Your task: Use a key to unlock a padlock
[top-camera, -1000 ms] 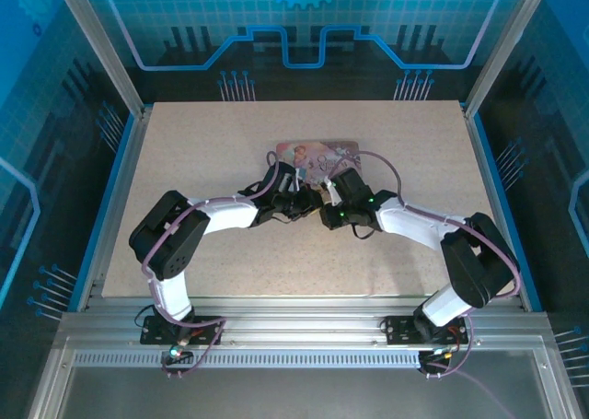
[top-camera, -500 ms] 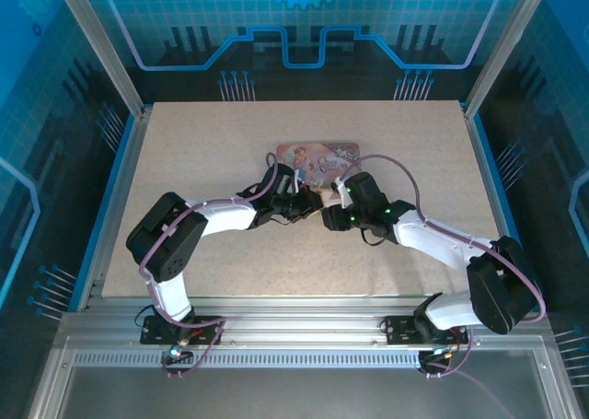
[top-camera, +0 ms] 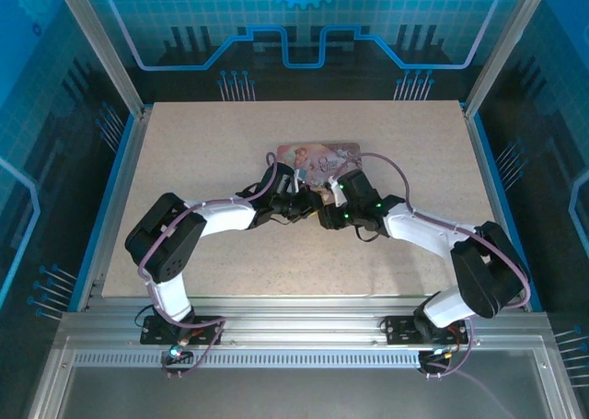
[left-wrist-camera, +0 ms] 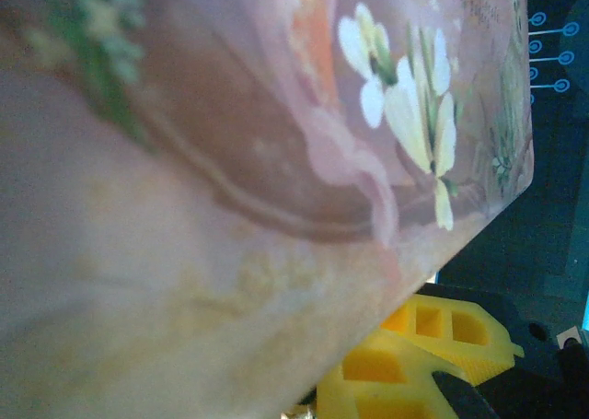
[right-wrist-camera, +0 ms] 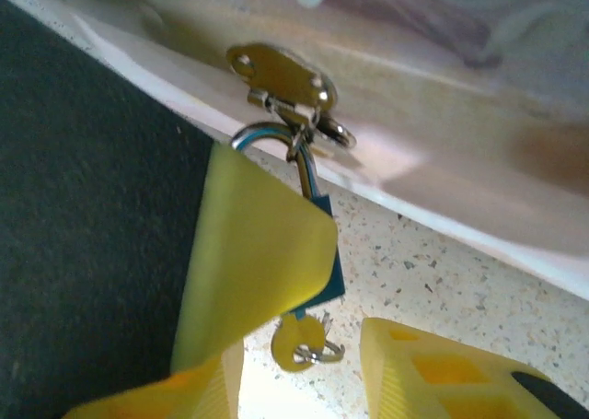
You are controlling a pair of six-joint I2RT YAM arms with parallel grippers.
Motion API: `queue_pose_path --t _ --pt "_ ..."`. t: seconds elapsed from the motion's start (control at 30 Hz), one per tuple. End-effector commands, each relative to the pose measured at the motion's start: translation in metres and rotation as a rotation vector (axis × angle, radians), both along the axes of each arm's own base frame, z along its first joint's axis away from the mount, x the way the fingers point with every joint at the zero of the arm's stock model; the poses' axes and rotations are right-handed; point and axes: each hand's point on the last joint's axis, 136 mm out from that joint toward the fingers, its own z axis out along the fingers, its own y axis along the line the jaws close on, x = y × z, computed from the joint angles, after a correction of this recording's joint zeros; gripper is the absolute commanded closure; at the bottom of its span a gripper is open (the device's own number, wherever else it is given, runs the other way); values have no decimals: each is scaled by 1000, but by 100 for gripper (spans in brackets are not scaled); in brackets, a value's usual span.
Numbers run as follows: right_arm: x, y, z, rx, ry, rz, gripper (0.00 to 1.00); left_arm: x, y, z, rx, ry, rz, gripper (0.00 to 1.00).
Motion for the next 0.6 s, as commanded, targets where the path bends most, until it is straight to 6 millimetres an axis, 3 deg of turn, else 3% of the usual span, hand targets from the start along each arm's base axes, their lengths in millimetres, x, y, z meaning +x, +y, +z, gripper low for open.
queue_pose_path --t 0.0,0.03,0.13,0.33,0.5,0.57 --pt "8 7 4 21 -12 15 63 -2 -13 40 -96 -64 -56 96" --pt "15 12 15 36 -35 15 64 -2 -13 40 -97 -64 -57 96" --pt "18 14 15 39 -34 16 69 -3 -13 40 -99 -64 -57 96" --pt "17 18 14 63 -20 28 100 -4 -12 39 -94 -67 -59 96" --pt "15 16 6 45 -6 39 100 -6 -10 34 -85 -59 -56 94" --pt "13 16 0 28 4 50 99 -6 -8 28 -76 -51 -47 84"
